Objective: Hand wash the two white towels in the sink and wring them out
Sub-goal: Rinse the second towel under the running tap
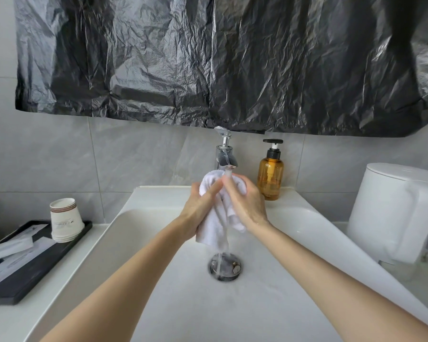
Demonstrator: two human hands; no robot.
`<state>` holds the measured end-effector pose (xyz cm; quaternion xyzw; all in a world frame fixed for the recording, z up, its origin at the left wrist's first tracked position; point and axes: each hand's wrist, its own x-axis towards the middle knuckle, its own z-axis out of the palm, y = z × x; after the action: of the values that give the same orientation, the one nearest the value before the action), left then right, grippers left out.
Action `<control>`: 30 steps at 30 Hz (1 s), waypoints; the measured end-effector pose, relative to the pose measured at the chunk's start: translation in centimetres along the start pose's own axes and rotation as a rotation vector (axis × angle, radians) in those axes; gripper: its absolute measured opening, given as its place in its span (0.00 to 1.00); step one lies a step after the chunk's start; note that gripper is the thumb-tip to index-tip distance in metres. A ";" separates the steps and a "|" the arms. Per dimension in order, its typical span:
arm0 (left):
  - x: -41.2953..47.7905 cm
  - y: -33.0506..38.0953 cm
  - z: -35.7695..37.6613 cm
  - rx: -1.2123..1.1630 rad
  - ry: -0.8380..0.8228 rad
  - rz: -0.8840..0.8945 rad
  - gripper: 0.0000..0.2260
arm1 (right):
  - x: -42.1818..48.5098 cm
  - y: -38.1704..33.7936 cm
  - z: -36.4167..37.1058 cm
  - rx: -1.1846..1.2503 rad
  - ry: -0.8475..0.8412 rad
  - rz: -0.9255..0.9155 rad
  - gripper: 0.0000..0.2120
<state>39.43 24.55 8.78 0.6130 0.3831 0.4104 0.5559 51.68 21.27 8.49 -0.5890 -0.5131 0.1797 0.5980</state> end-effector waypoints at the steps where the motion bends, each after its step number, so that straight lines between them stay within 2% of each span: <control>1: -0.1 -0.2 0.0 0.047 -0.002 0.016 0.33 | -0.1 -0.2 -0.1 0.005 0.003 0.012 0.22; 3: -0.3 -0.6 -0.1 0.086 -0.028 0.041 0.36 | -0.1 -0.2 0.1 -0.031 0.008 0.038 0.16; 4: -0.5 -0.8 -0.1 0.088 -0.032 0.061 0.33 | -0.2 -0.2 0.3 -0.055 0.012 0.042 0.16; 7: -0.8 -1.0 0.3 0.203 0.046 0.113 0.24 | -0.7 -0.2 0.9 -0.079 0.030 0.055 0.19; 11: -1.6 -0.9 1.7 0.423 0.220 0.175 0.18 | -1.3 0.3 1.6 -0.166 0.123 0.093 0.24; 14: -1.8 -0.9 2.0 0.514 0.274 0.180 0.15 | -1.3 0.5 1.9 -0.218 0.202 0.092 0.25; 17: -1.5 -0.9 1.8 0.600 0.289 0.199 0.12 | -0.9 0.1 1.4 -0.338 0.153 0.070 0.23; 20: -1.6 -0.7 2.1 0.635 0.279 0.175 0.13 | -0.6 0.1 0.4 -0.380 0.131 0.083 0.22; 22: -1.5 -0.8 2.2 0.604 0.257 0.094 0.15 | -0.3 0.5 -0.2 -0.448 0.052 0.078 0.22; 24: -0.9 -1.0 1.8 0.543 0.237 0.058 0.15 | 0.1 0.9 -0.5 -0.432 -0.074 0.081 0.18; 27: 0.3 -0.6 0.2 0.351 0.320 0.017 0.14 | 0.6 0.6 -1.3 -0.134 -0.230 0.111 0.10; 30: 0.8 -0.4 -1.1 0.107 0.416 -0.033 0.14 | 0.4 0.4 -1.1 0.092 -0.191 0.075 0.20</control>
<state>38.67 25.76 8.54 0.5374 0.5209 0.4980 0.4380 52.88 21.09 8.51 -0.5599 -0.5366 0.2804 0.5657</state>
